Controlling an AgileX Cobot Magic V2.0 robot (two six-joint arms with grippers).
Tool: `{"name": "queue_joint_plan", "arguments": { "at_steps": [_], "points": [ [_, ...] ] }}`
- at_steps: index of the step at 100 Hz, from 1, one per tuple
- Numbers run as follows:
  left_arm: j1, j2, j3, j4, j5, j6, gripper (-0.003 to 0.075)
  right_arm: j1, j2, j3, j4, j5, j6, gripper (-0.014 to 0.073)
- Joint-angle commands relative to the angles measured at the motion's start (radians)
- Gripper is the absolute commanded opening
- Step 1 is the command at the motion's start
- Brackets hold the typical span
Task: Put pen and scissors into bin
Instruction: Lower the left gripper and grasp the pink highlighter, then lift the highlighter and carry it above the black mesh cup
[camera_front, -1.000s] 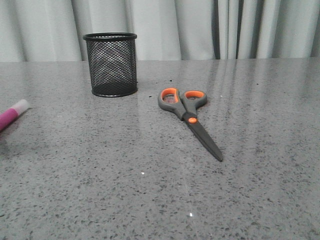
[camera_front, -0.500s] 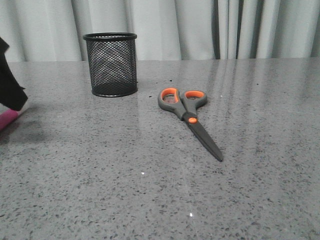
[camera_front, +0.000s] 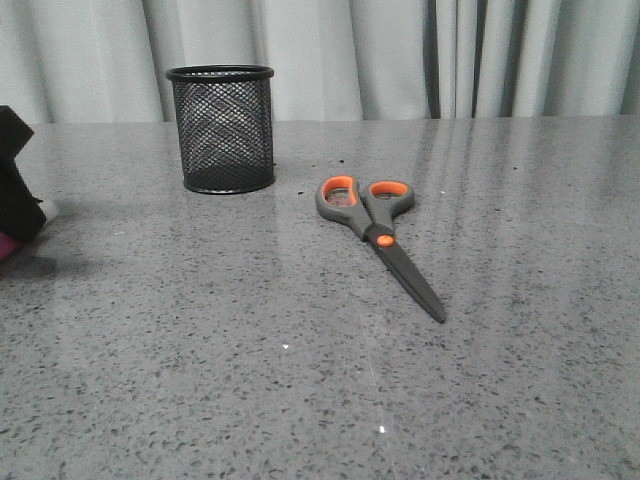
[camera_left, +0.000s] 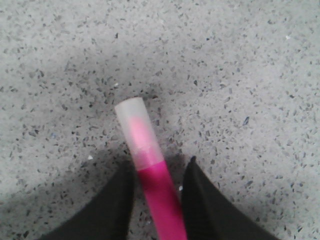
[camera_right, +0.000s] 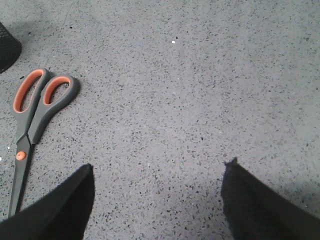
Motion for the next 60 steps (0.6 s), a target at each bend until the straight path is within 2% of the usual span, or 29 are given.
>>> {"name": "queue_joint_plan", "arguments": {
  "at_steps": [1,4,22,37,48,60],
  "points": [
    [-0.009,-0.02,-0.03,-0.005,-0.01,-0.002,0.0024,-0.008,0.002,-0.039,-0.004,-0.065,-0.012,0.0483],
    [-0.009,-0.02,-0.03,-0.005,-0.002,-0.002,-0.0022,-0.008,0.002,-0.039,-0.004,-0.065,-0.012,0.0483],
    [-0.009,-0.029,-0.032,-0.003,-0.003,-0.002,-0.002,-0.008,0.002,-0.039,-0.004,-0.065,-0.012,0.0483],
    [-0.011,-0.113,-0.076,-0.01,-0.037,-0.002,-0.0019,-0.008,0.002,-0.039,-0.004,-0.063,-0.012,0.0483],
    [-0.011,-0.192,-0.135,-0.065,-0.112,0.005,-0.0019,-0.008,0.002,-0.039,-0.004,-0.063,-0.012,0.0483],
    [-0.027,-0.231,-0.198,-0.196,-0.202,0.106,-0.0019,-0.008,0.002,-0.039,-0.004,-0.066,-0.012,0.0483]
  ]
}}
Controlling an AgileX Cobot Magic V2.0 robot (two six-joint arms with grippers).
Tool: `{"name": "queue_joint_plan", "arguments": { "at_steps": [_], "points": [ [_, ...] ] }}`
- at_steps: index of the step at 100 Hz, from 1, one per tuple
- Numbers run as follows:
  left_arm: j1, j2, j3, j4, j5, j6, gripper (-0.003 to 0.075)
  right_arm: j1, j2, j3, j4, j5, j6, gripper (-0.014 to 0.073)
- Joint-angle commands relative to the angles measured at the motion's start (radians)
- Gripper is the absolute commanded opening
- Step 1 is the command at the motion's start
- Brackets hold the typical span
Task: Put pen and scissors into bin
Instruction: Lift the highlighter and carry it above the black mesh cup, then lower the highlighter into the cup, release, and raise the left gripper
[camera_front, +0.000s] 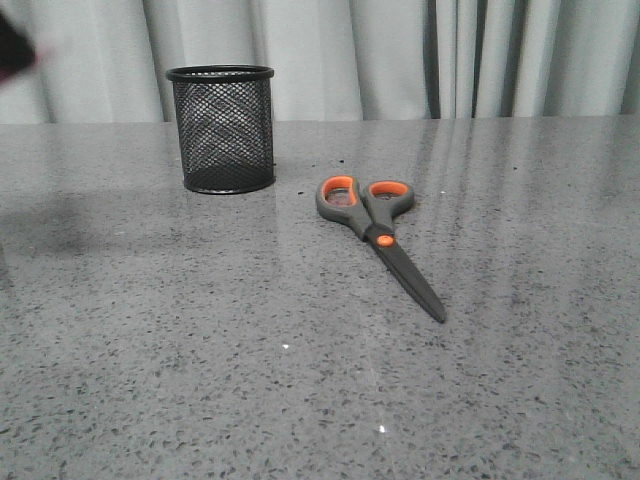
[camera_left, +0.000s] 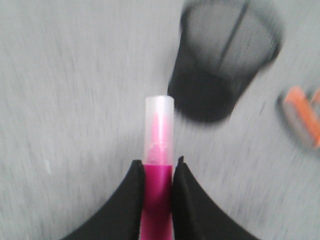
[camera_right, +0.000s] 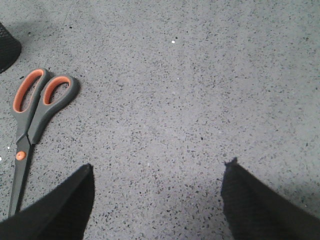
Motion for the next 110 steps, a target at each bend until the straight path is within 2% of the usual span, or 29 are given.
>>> {"name": "queue_joint_plan", "arguments": {
  "at_steps": [1,14,35,44,60,74,110],
  "points": [
    [-0.023,-0.044,-0.076,-0.122,-0.126,0.08,-0.0019,-0.008,0.002,-0.039,-0.002,-0.066,-0.012,0.0483],
    [-0.113,-0.008,-0.126,-0.241,-0.274,0.202,-0.0019,-0.008,0.002,-0.039,-0.002,-0.066,-0.012,0.0483],
    [-0.264,0.157,-0.196,-0.237,-0.562,0.235,-0.0019,-0.008,0.002,-0.039,-0.002,-0.061,-0.012,0.0483],
    [-0.297,0.238,-0.236,-0.203,-0.626,0.235,-0.0019,-0.008,0.002,-0.039,-0.002,-0.052,-0.012,0.0483],
    [-0.323,0.357,-0.321,-0.124,-0.634,0.235,-0.0019,-0.008,0.002,-0.039,-0.002,-0.052,-0.012,0.0483],
    [-0.323,0.432,-0.37,-0.119,-0.649,0.235,-0.0019,-0.008,0.002,-0.039,-0.002,-0.052,-0.012,0.0483],
    [-0.323,0.496,-0.38,-0.123,-0.617,0.235,-0.0006,-0.008,0.002,-0.039,-0.003,-0.049,-0.012,0.0483]
  ]
}}
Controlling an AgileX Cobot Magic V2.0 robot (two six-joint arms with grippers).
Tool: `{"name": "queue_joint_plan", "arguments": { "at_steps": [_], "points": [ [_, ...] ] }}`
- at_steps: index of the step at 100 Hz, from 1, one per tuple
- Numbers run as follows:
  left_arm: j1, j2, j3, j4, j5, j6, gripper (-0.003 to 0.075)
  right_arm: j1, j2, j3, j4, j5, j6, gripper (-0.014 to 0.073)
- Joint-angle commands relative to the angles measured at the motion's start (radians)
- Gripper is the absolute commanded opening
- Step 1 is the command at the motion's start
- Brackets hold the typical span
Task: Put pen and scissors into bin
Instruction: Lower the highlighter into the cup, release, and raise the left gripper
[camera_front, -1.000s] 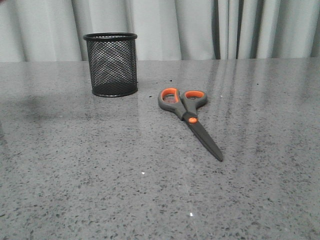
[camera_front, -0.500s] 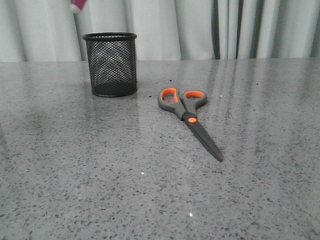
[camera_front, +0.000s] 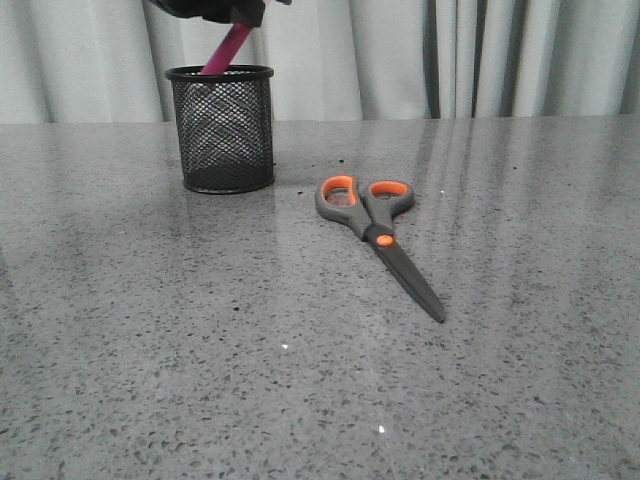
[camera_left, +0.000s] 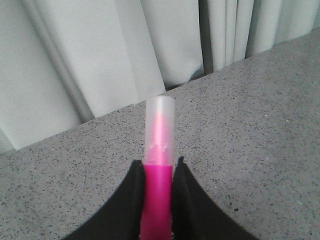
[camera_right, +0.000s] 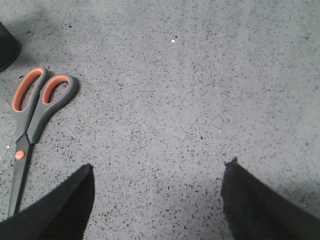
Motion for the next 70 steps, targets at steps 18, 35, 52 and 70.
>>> {"name": "queue_joint_plan", "arguments": {
  "at_steps": [18,35,52,70],
  "points": [
    [-0.006,-0.045,-0.037,-0.02,-0.043,0.002,0.0235,-0.008,0.002,-0.039,-0.005,-0.047,-0.011,0.0483],
    [-0.004,-0.095,-0.037,-0.071,-0.041,0.002,0.0423,-0.008,0.002,-0.039,-0.005,-0.045,-0.011,0.0483],
    [0.008,-0.212,-0.037,-0.069,0.004,0.002,0.033,-0.008,0.002,-0.039,-0.003,-0.041,-0.011,0.0483],
    [0.073,-0.356,-0.037,-0.056,0.247,0.002,0.0024,-0.008,0.002,-0.039,0.004,-0.017,-0.011,0.0483]
  ]
}}
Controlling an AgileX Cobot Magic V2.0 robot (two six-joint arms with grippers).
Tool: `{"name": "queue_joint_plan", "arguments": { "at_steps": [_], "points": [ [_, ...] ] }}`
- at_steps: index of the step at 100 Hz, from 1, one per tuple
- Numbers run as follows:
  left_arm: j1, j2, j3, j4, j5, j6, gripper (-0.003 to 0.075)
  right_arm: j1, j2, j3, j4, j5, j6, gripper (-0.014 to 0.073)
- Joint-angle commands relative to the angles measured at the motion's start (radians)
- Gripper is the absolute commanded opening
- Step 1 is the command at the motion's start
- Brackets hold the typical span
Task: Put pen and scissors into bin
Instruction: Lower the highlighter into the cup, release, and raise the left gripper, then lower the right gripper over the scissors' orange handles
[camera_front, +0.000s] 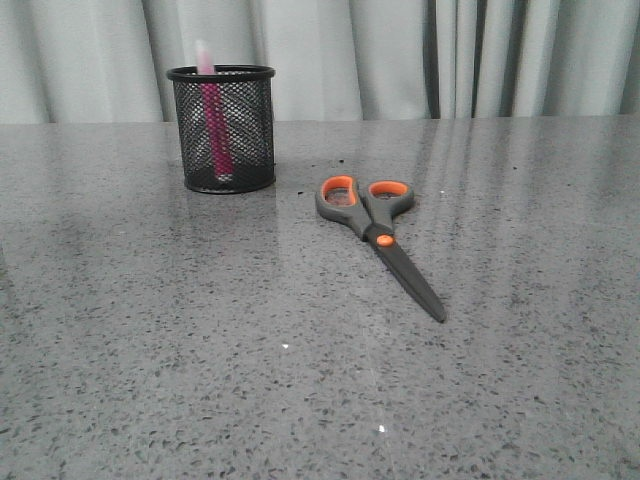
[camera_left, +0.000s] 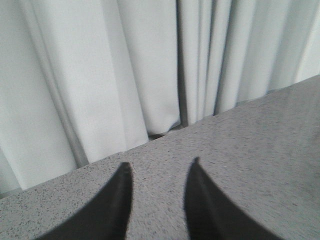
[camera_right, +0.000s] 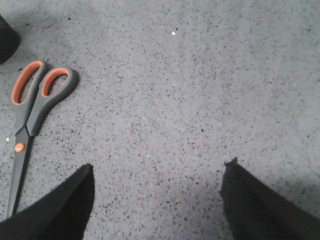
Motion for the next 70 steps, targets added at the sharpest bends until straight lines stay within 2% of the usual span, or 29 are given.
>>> {"name": "queue_joint_plan", "arguments": {
  "at_steps": [1,6,13,24,41,54,64,70],
  "points": [
    [0.039,-0.114,-0.035,0.01,0.084,0.001,-0.0012,-0.008,0.002,-0.039,0.004,-0.038,-0.011,0.0483],
    [0.062,-0.152,-0.031,0.052,0.157,0.001,-0.0019,-0.008,0.002,-0.039,0.005,-0.026,-0.011,0.0483],
    [0.094,-0.212,0.004,0.065,0.173,-0.005,-0.002,-0.008,0.002,-0.041,0.018,-0.017,-0.011,0.0483],
    [0.149,-0.326,0.119,0.063,0.124,-0.039,-0.002,0.019,0.002,-0.063,0.065,-0.008,-0.044,0.0483],
    [0.262,-0.502,0.375,0.06,0.023,-0.114,-0.002,0.124,0.044,-0.146,0.112,0.015,-0.121,0.0483],
    [0.353,-0.608,0.522,0.055,0.028,-0.114,-0.0019,0.197,0.139,-0.246,0.11,0.084,-0.145,0.0477],
    [0.4,-0.664,0.573,0.055,0.053,-0.114,-0.0019,0.258,0.255,-0.347,0.103,0.159,-0.155,0.0416],
    [0.42,-0.69,0.586,0.055,0.06,-0.114,-0.0019,0.295,0.329,-0.399,0.083,0.186,-0.152,0.0411]
  ]
}}
